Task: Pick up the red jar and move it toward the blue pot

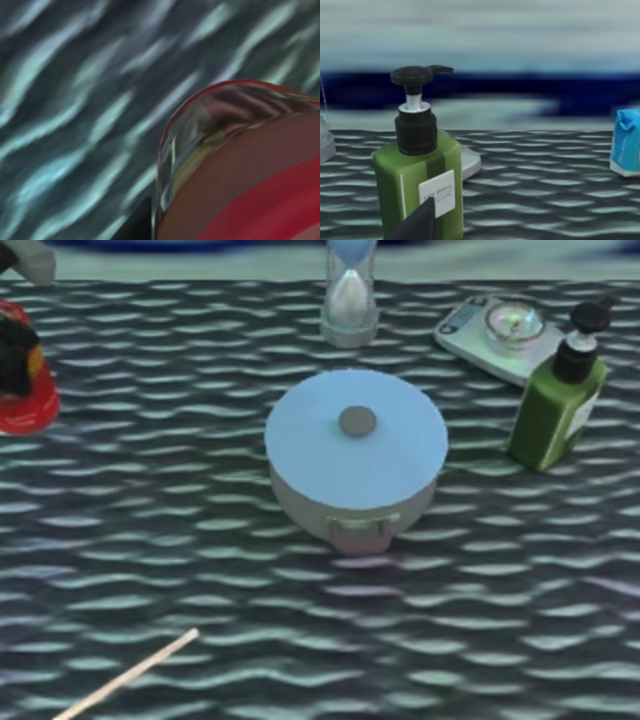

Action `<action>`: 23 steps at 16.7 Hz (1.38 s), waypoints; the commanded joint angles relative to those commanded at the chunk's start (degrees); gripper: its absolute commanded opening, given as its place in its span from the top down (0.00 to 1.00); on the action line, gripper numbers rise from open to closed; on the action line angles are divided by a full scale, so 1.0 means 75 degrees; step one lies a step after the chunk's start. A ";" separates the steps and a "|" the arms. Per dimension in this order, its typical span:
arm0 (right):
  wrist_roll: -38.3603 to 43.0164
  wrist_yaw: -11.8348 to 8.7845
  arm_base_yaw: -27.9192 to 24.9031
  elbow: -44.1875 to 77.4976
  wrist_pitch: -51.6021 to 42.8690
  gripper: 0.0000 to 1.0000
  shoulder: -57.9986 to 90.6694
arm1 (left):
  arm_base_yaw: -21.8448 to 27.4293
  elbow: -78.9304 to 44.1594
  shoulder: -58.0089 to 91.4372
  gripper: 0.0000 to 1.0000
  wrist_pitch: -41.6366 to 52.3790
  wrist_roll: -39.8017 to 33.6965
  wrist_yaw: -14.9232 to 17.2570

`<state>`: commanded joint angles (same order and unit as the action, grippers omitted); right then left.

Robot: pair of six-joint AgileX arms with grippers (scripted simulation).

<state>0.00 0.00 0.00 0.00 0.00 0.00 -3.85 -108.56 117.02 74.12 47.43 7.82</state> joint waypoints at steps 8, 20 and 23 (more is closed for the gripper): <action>0.0000 0.0000 0.0000 0.0000 0.0000 0.00 0.0000 | 0.0491 0.0345 -0.0012 1.00 -0.0314 -0.1250 -0.0240; 0.0000 0.0000 0.0000 0.0000 0.0000 0.00 0.0000 | 0.2680 0.2135 -0.0498 1.00 -0.2041 -0.7941 -0.1416; 0.0000 0.0000 0.0000 0.0000 0.0000 0.00 0.0000 | 0.2947 0.2369 -0.0571 1.00 -0.2264 -0.8606 -0.1564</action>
<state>0.00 0.00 0.00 0.00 0.00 0.00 18.25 -90.79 112.74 57.14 -17.11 -3.92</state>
